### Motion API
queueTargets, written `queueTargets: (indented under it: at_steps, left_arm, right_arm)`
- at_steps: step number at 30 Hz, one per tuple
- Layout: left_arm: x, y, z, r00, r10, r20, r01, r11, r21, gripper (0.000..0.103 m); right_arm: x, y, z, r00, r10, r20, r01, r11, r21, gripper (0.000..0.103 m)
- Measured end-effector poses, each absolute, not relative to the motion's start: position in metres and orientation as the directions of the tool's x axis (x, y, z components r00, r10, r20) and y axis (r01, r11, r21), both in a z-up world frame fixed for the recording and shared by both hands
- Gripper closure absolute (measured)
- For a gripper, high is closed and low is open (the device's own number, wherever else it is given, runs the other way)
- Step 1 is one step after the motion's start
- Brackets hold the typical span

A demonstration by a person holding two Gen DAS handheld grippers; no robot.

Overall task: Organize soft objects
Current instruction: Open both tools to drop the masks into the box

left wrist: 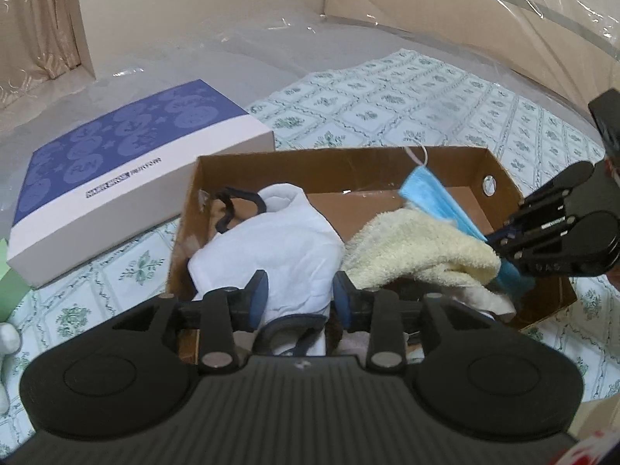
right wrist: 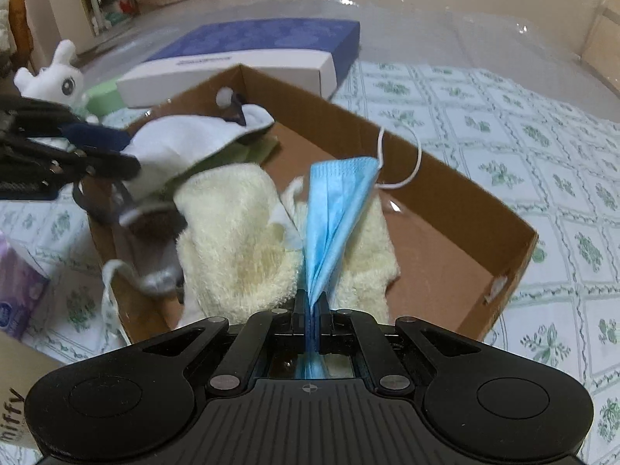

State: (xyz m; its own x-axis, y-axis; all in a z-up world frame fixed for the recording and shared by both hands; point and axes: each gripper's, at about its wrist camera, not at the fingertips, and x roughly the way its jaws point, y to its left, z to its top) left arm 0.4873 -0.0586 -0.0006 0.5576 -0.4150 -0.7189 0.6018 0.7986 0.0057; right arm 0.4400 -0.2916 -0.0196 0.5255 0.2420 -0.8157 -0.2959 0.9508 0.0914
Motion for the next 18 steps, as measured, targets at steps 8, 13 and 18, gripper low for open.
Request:
queueTargets:
  at_steps: [8, 13, 18]
  left_arm:
    - [0.478, -0.044, 0.011, 0.593, -0.413, -0.691, 0.57, 0.821, -0.002, 0.052]
    - [0.47, -0.032, 0.016, 0.605, -0.403, -0.687, 0.547, 0.837, -0.008, 0.051]
    - [0.46, -0.024, 0.021, 0.618, -0.385, -0.685, 0.529, 0.849, -0.001, 0.045]
  right_arm:
    - [0.433, -0.293, 0.0, 0.579, 0.214, -0.787, -0.265, 0.962, 0.067, 0.1]
    - [0.418, -0.292, 0.009, 0.609, 0.188, -0.77, -0.259, 0.965, 0.03, 0.051]
    - [0.408, -0.297, 0.014, 0.603, 0.191, -0.775, -0.243, 0.969, 0.049, 0.043]
